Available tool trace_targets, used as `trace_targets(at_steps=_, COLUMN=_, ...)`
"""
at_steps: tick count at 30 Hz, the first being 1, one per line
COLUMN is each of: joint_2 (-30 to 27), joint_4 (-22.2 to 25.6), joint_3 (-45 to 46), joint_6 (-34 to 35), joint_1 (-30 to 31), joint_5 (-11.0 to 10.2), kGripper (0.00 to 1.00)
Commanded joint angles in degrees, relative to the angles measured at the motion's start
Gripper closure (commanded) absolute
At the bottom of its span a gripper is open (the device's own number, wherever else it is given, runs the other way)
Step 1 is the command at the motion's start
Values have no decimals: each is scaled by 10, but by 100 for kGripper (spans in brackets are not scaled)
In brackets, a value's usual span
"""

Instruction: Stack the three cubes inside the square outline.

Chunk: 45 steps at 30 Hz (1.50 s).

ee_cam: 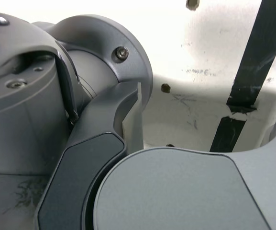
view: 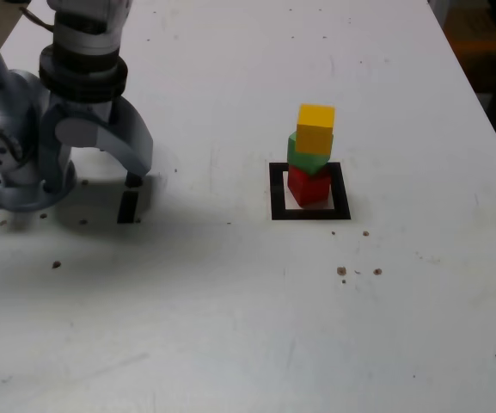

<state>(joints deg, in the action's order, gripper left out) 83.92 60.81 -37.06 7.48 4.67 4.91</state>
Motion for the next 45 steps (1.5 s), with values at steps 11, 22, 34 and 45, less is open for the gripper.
trace_targets(at_steps=11, joint_2=-4, joint_4=1, joint_3=-6, joint_6=0, joint_1=14, joint_5=-2, kGripper=0)
trace_targets(at_steps=22, joint_2=-37, joint_4=214, joint_3=-224, joint_6=3, joint_1=6, joint_5=-44, kGripper=0)
trace_targets(at_steps=34, joint_2=97, joint_4=290, joint_3=-563, joint_6=-36, joint_1=18, joint_5=-77, kGripper=1)
trace_targets(at_steps=45, joint_2=218, joint_4=290, joint_3=-730, joint_6=-42, joint_1=35, joint_5=-61, kGripper=1)
